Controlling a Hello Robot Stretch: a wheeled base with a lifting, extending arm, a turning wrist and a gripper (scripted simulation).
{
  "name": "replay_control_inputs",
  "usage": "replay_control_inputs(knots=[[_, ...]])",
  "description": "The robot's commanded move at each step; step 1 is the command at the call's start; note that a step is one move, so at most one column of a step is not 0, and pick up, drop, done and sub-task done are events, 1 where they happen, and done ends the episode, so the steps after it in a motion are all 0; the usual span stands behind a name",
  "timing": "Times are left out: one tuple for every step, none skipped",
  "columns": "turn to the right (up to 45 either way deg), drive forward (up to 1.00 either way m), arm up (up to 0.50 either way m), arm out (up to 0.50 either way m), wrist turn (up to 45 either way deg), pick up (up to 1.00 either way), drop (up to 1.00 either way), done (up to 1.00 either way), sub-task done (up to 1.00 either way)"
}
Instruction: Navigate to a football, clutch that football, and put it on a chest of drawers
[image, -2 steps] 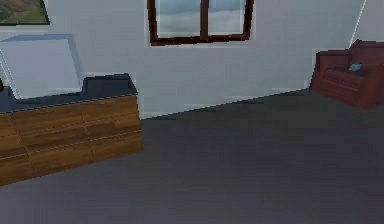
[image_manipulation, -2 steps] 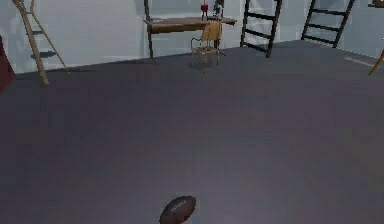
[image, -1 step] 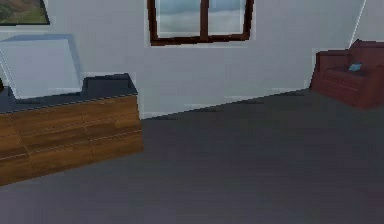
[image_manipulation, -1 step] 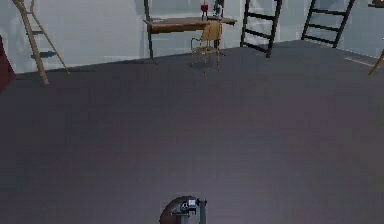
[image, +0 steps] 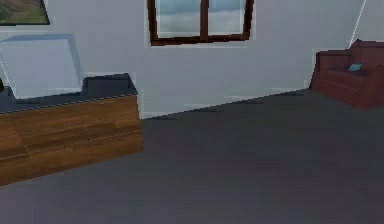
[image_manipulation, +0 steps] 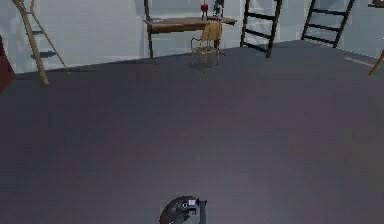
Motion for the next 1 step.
replay_control_inputs(knots=[[0.0, 0.00, 0.00, 0.00, 45.0, 0.00, 0.00, 0.00, 0.00]])
